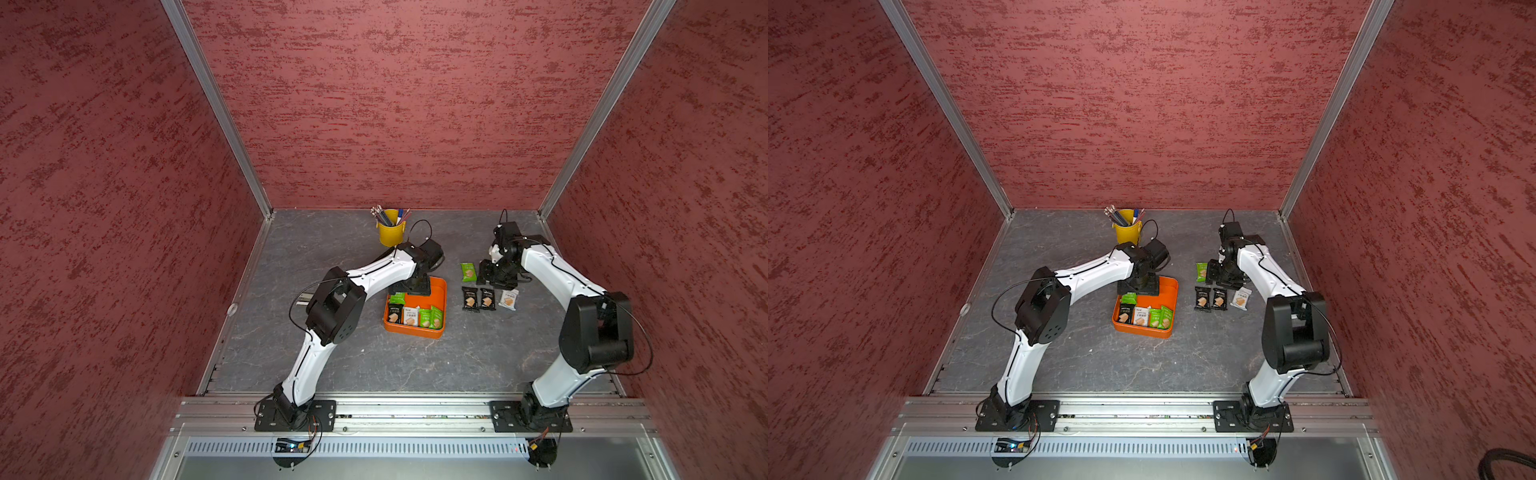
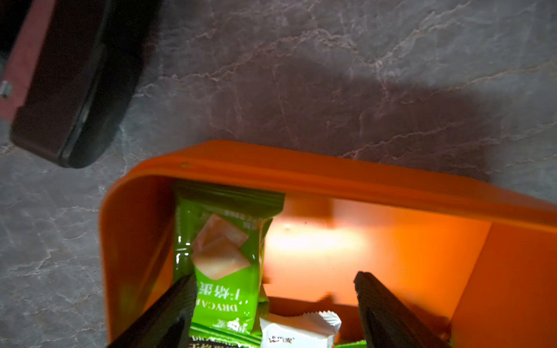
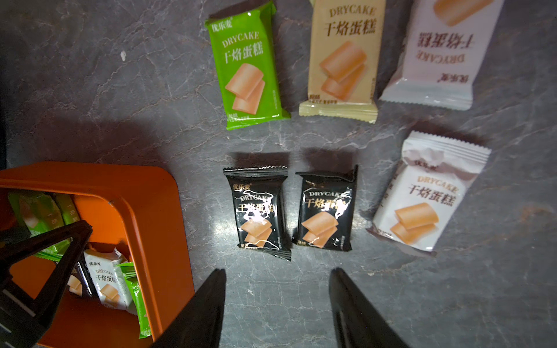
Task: Take the cookies out of the storage box
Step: Pick up the cookie from the storage box.
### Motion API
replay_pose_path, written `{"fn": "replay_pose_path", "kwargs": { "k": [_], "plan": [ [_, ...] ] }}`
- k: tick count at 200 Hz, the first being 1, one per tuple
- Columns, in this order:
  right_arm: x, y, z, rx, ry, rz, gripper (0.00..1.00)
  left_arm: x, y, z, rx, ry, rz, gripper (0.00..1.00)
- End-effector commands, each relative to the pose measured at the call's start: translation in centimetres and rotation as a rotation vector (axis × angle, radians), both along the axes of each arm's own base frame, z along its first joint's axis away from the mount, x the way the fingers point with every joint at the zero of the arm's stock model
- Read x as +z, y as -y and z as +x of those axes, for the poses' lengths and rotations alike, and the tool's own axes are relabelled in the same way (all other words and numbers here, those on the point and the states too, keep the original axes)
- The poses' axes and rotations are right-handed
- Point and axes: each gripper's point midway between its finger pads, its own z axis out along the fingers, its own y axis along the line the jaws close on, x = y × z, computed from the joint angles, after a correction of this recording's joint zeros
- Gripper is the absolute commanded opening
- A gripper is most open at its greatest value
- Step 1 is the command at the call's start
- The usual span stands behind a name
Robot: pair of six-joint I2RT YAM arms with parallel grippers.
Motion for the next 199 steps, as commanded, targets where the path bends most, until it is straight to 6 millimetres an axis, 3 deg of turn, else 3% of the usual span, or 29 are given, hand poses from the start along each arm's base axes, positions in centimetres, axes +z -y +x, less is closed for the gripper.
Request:
{"fn": "replay_pose_path", "kwargs": {
  "k": [1,42,113,161,199],
  "plan": [
    [0.5,0.3,-0.2,-0.007,0.005,0.003,0.59,-0.3,0.7,-0.8,0.001,-0.035,-0.06,0.87],
    [0.6,0.2,0.0,-0.016,0.007,0.011,0.59,-0.7,1.2,-1.8,-0.002,-0.061,-0.113,0.87],
    [0.3,0.0,0.1,-0.034,0.002,0.031,0.59,1.6,2.3,-1.6,-0.03,-0.036,-0.193,0.87],
    [-0.1,-0.1,-0.1,-0.039,-0.001,0.032,0.59,3.4,-0.7,0.0,0.069,0.015,-0.144,0.87],
    [-0.5,-0.1,-0.1,-0.044,-0.008,0.034,0.59,3.3,-2.1,1.2,0.05,0.032,-0.066,0.86]
  ]
}}
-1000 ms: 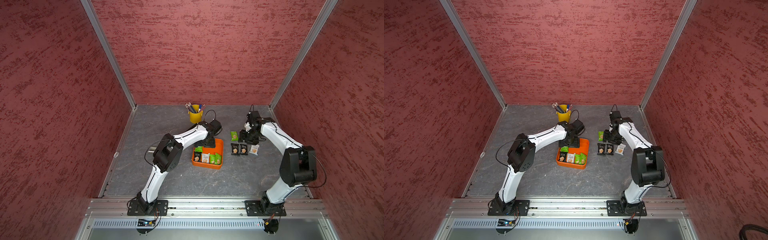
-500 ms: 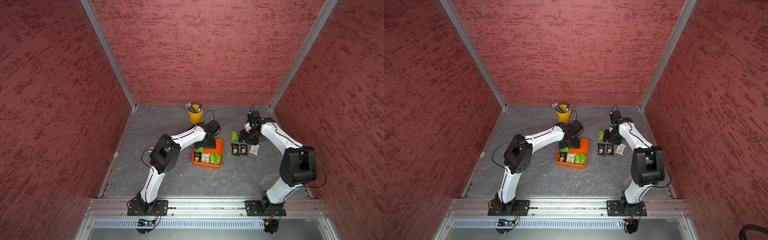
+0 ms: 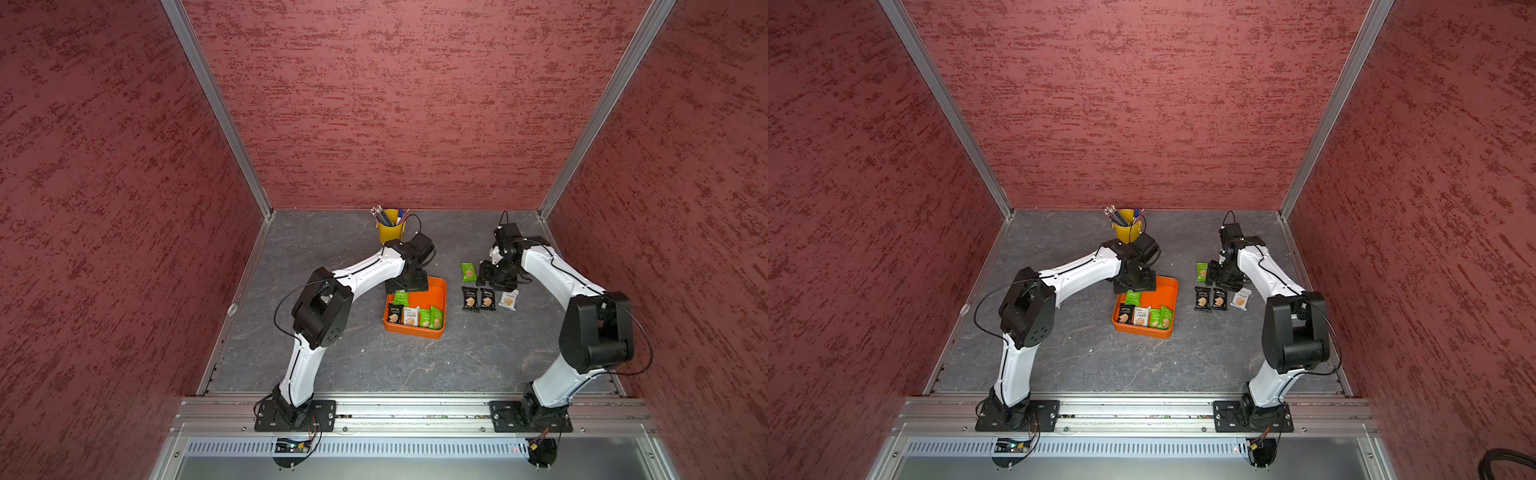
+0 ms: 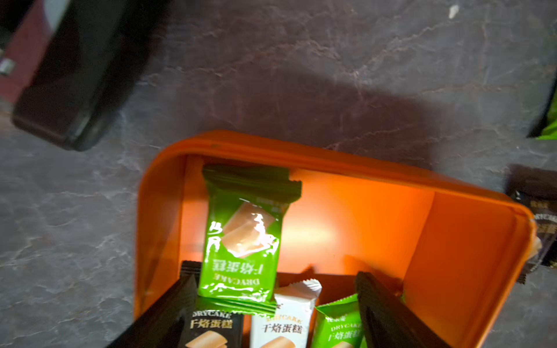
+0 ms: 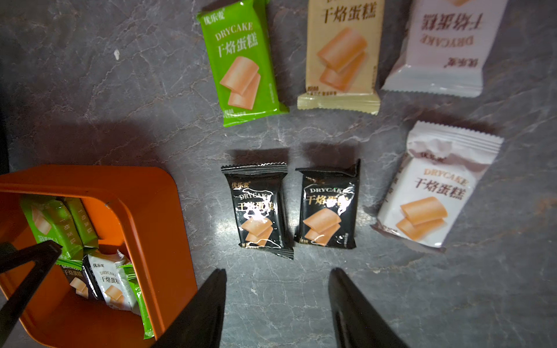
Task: Take the cookies out of the storage box
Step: Pick up the cookie from the storage box.
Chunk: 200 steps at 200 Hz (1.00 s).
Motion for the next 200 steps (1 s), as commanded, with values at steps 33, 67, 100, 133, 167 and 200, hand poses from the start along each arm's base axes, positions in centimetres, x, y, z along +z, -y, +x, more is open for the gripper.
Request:
{"fn": "replay_pose_path", "kwargs": {
  "k": [33,67,100,133,167,200],
  "plan": [
    [0.0,0.2,0.4,-0.011,0.009,0.0,0.58,0.5,-1.0,1.3,-0.019,0.024,0.061,0.83],
    [-0.1,0.4,0.7,-0.008,0.004,-0.013,0.58,-0.3,-0.5,1.2,-0.025,0.007,0.049,0.84],
    [0.0,0.3,1.3,-0.002,0.006,-0.014,0.58,-0.7,-0.3,1.0,-0.025,-0.002,0.06,0.84],
    [0.0,0.3,1.8,-0.003,0.008,-0.011,0.58,-1.4,-0.7,1.0,-0.023,-0.006,0.104,0.85],
    [-0.4,0.2,2.0,-0.002,0.0,-0.008,0.58,-2.3,-0.6,1.3,-0.032,-0.021,0.115,0.85],
    [-0.5,0.4,2.1,-0.005,-0.001,-0.01,0.58,-3.0,-0.3,1.2,-0.034,-0.045,0.095,0.82]
  ]
}}
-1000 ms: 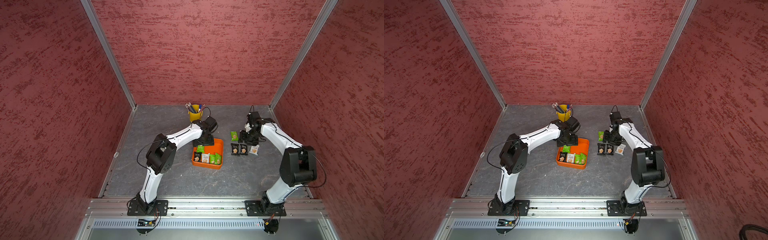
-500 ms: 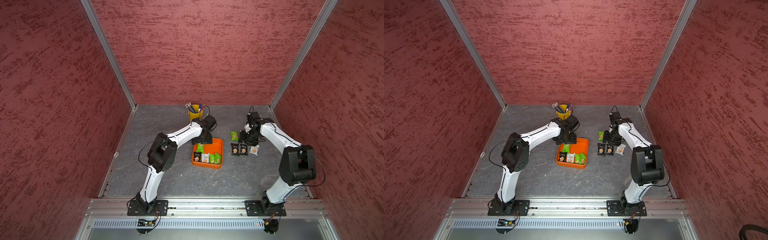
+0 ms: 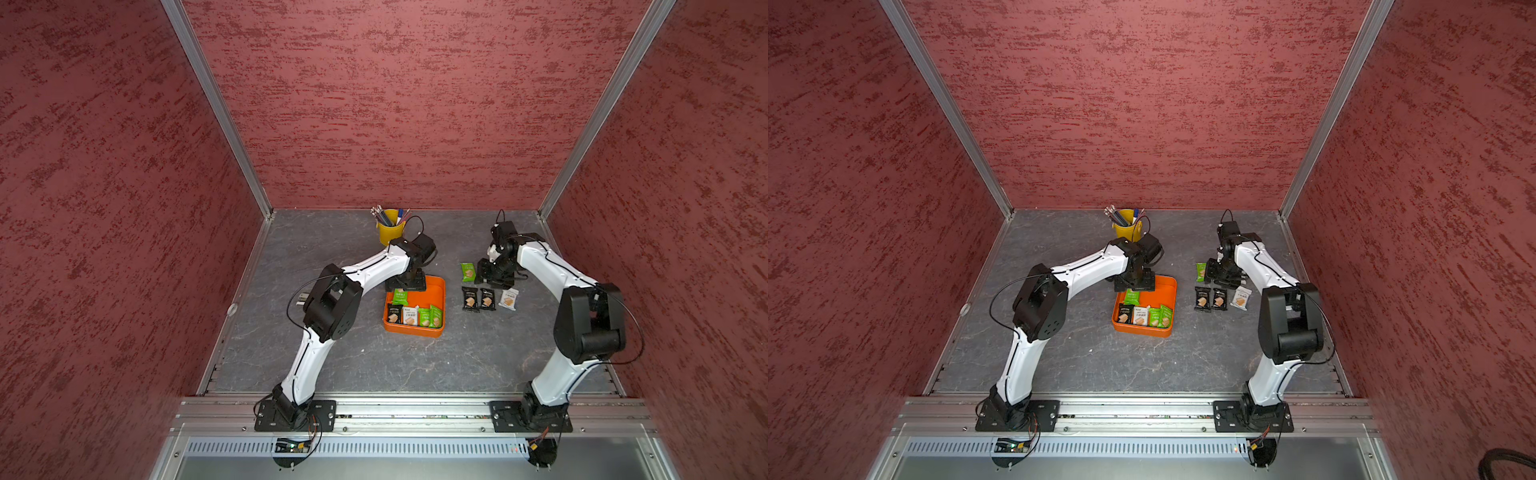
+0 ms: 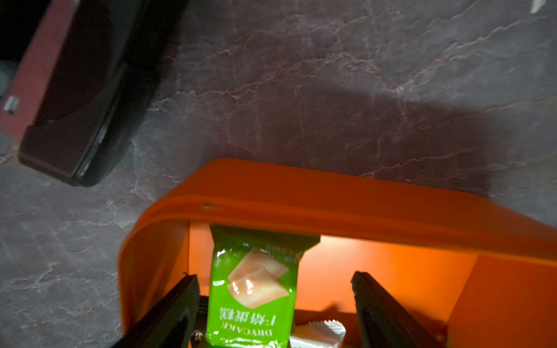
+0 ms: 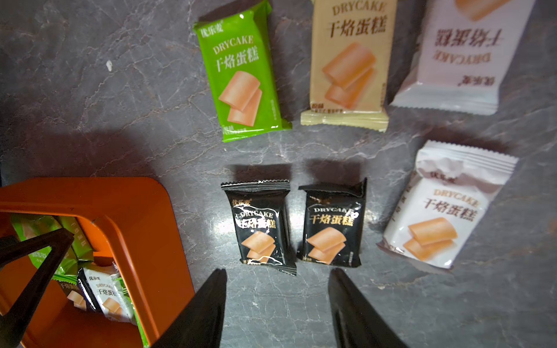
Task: Take the cookies out of the storage box
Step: Pick up the cookie from the storage box.
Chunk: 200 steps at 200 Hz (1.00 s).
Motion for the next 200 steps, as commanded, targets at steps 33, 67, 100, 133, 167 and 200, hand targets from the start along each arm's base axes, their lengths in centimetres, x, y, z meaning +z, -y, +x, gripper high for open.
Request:
{"fn": "replay_pose_path", "kwargs": {
  "k": [33,67,100,133,167,200],
  "plan": [
    [0.5,0.6,1.0,-0.006,0.021,-0.006,0.58,-0.5,0.0,0.3,-0.017,-0.013,0.003,0.78],
    [0.7,0.6,1.1,-0.006,0.027,-0.006,0.58,-0.4,0.1,0.4,-0.027,-0.011,-0.006,0.63],
    [0.9,0.5,1.3,-0.006,0.028,-0.004,0.58,-0.3,0.3,0.4,-0.041,-0.013,-0.015,0.46],
    [1.2,0.5,1.4,-0.011,0.032,0.0,0.58,0.2,0.3,0.4,-0.043,-0.007,-0.02,0.45],
    [1.5,0.1,1.5,-0.025,0.035,0.03,0.58,1.5,0.5,0.5,-0.048,0.014,-0.043,0.45],
    [1.8,-1.7,1.8,-0.046,0.039,0.138,0.58,3.4,0.9,0.3,-0.05,0.038,-0.096,0.45]
  ]
}}
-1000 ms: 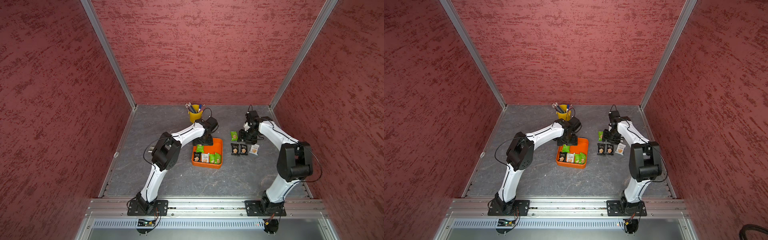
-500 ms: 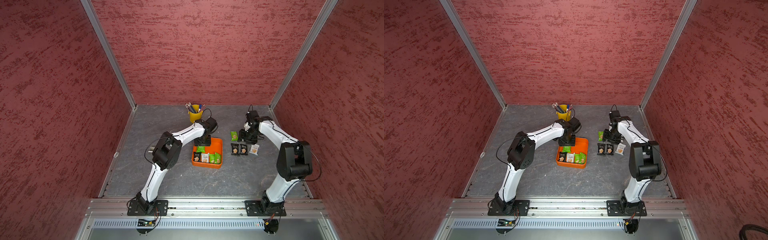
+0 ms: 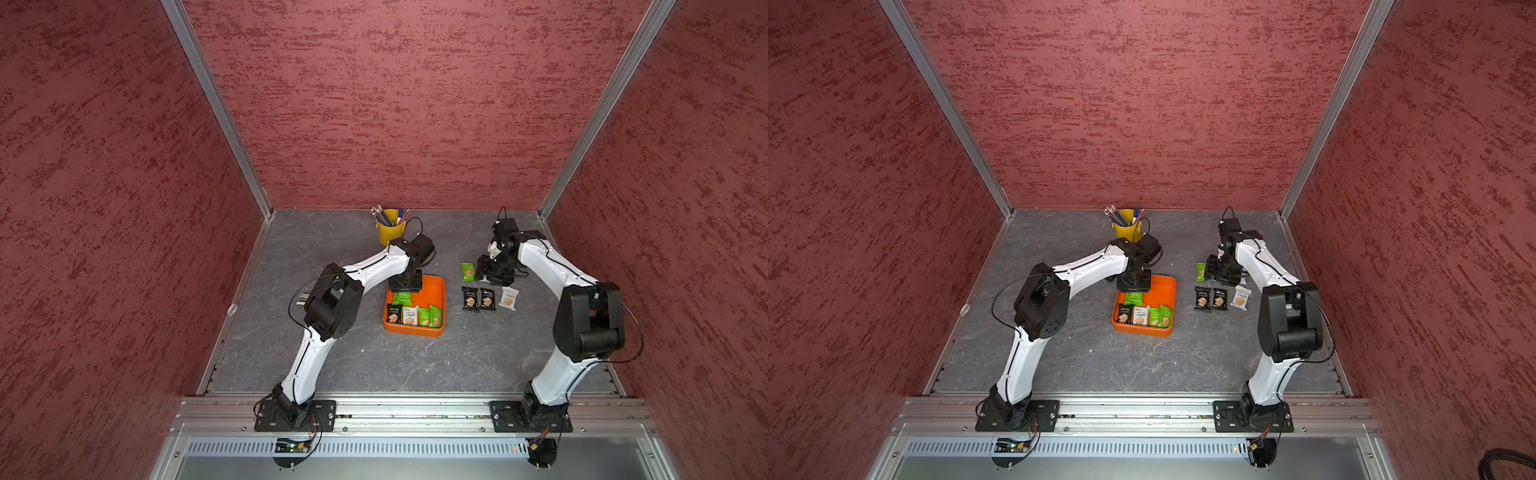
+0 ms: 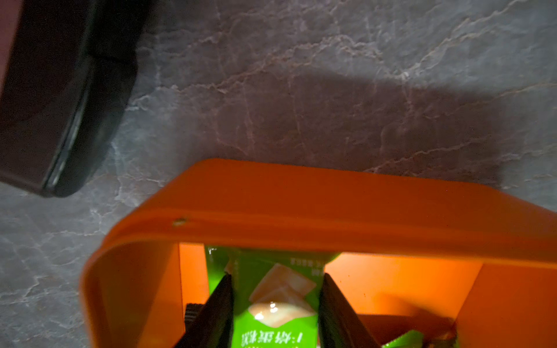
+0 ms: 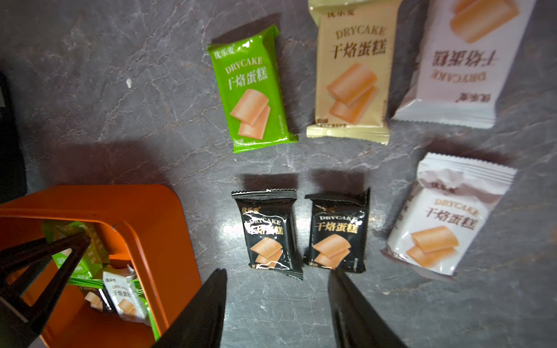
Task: Take the cookies out of the storage box
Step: Pick up the cookie from the storage box, then place the cookie at the center of the board.
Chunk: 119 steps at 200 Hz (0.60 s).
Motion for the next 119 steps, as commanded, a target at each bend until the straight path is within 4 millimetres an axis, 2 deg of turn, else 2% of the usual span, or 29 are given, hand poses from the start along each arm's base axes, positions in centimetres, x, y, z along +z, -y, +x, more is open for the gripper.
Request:
{"fn": "replay_pose_path", "kwargs": {
  "k": [1,42,70,94,119],
  "plan": [
    [0.9,-1.3,0.9,-0.027,0.022,0.095,0.57,3.3,0.6,0.4,-0.01,0.054,-0.074,0.45],
    [1.7,-4.1,1.5,-0.036,0.044,0.207,0.57,5.8,0.9,-0.3,-0.012,0.076,-0.158,0.45],
    [2.2,-6.7,1.8,-0.049,0.058,0.332,0.57,7.3,0.2,-0.6,0.01,0.086,-0.22,0.45],
    [2.9,-9.0,2.1,-0.06,0.084,0.452,0.57,8.2,-1.7,-0.3,0.065,0.097,-0.285,0.45],
    [3.4,-10.9,2.2,-0.081,0.1,0.569,0.57,8.1,-5.2,0.3,0.129,0.096,-0.307,0.45]
  ]
}}
